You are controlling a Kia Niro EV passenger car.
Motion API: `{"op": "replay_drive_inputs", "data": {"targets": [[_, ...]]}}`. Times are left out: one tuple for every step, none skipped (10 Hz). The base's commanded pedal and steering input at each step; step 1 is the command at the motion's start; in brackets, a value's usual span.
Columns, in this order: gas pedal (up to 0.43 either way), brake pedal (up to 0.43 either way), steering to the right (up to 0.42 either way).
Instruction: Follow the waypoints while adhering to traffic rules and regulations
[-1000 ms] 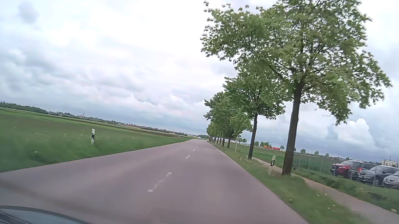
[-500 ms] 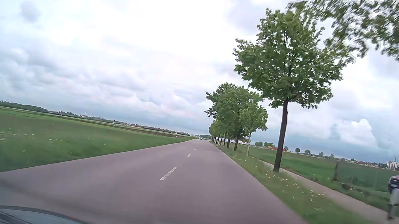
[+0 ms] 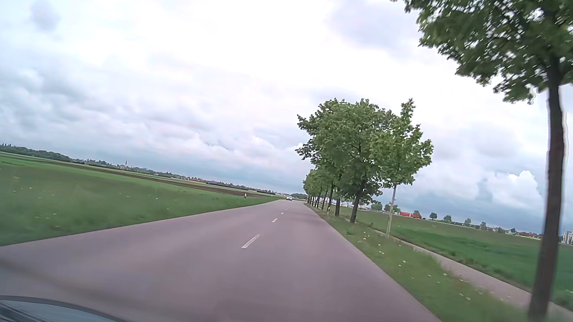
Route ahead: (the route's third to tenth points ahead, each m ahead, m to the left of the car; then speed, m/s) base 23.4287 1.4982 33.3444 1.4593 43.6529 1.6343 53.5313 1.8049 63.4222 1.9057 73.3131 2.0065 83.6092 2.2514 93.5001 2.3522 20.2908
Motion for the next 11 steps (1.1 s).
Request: {"op": "replay_drive_inputs", "data": {"targets": [[0.197,0.012,0.001],[0.189,0.012,0.001],[0.189,0.012,0.000],[0.177,0.012,0.001],[0.177,0.012,0.000],[0.177,0.012,0.000],[0.177,0.012,0.001],[0.177,0.012,0.001],[0.177,0.012,0.000],[0.177,0.012,0.001],[0.177,0.012,0.001]]}}
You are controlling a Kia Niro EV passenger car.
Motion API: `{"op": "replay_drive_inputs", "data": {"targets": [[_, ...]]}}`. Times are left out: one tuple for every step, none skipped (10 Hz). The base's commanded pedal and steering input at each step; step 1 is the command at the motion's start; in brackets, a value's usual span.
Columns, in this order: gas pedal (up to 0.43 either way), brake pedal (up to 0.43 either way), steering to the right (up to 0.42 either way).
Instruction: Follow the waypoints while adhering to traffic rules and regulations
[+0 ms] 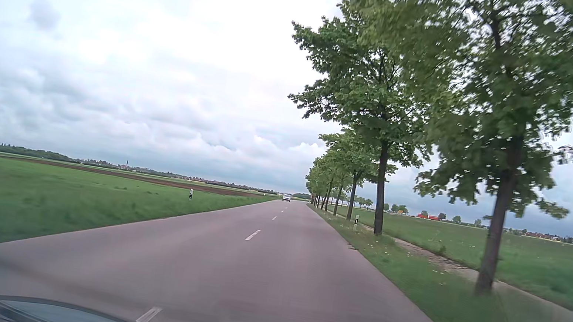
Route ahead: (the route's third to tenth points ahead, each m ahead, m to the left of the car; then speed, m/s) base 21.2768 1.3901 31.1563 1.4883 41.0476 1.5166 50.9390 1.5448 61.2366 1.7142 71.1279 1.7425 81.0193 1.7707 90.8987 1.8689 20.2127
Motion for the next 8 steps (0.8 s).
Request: {"op": "replay_drive_inputs", "data": {"targets": [[0.177,0.012,0.001],[0.177,0.012,0.000],[0.177,0.012,0.000],[0.177,0.012,0.000],[0.177,0.012,0.000],[0.177,0.012,0.001],[0.177,0.012,0.003],[0.177,0.012,0.002]]}}
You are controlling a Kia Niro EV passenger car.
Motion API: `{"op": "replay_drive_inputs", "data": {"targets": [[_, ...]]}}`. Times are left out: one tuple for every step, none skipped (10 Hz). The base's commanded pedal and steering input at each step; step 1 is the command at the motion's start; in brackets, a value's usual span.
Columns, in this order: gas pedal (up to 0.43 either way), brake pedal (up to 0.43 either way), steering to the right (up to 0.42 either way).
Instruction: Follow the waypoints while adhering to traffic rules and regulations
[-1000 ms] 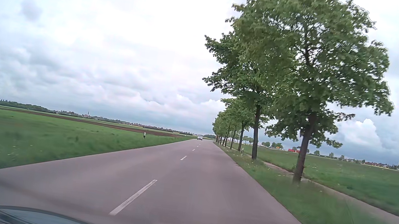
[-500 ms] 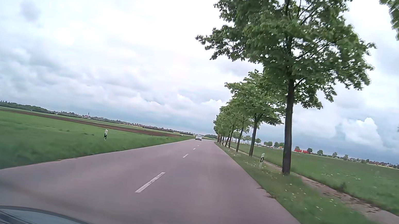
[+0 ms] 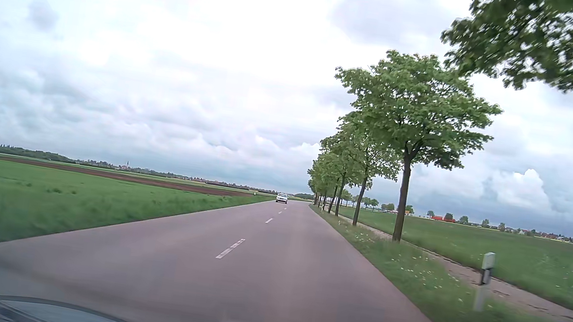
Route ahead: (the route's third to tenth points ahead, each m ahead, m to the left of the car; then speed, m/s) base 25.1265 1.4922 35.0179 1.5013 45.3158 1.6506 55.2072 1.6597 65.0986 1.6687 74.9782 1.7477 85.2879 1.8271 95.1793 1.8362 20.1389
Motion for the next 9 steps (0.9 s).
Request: {"op": "replay_drive_inputs", "data": {"targets": [[0.177,0.012,0.002],[0.177,0.012,0.002],[0.177,0.012,0.002],[0.177,0.012,0.003],[0.177,0.012,0.003],[0.189,0.012,0.003],[0.189,0.012,0.001],[0.189,0.012,0.001],[0.189,0.012,0.000]]}}
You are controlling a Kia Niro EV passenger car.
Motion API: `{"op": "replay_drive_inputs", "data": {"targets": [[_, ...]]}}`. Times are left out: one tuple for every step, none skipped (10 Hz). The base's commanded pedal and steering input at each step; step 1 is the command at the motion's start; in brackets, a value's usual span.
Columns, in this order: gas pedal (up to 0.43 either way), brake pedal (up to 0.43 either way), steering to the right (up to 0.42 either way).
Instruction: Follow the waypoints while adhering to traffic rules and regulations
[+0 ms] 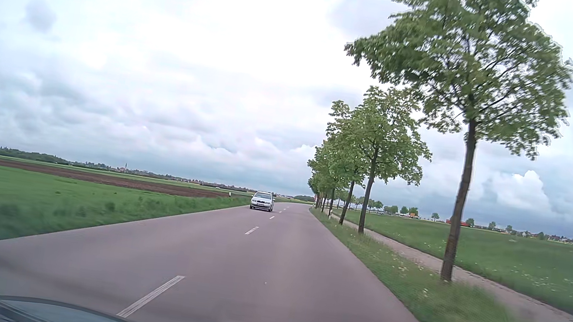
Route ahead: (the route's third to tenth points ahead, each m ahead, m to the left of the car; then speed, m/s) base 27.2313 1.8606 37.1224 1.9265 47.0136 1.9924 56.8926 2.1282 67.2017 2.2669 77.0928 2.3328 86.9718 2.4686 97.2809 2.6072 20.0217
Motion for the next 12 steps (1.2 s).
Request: {"op": "replay_drive_inputs", "data": {"targets": [[0.189,0.012,0.000],[0.197,0.012,-0.004],[0.197,0.012,-0.005],[0.209,0.012,-0.005],[0.209,0.012,-0.005],[0.209,0.012,-0.005],[0.209,0.012,-0.005],[0.209,0.012,-0.005],[0.209,0.012,-0.005],[0.209,0.012,-0.005],[0.209,0.012,-0.005],[0.209,0.012,-0.005]]}}
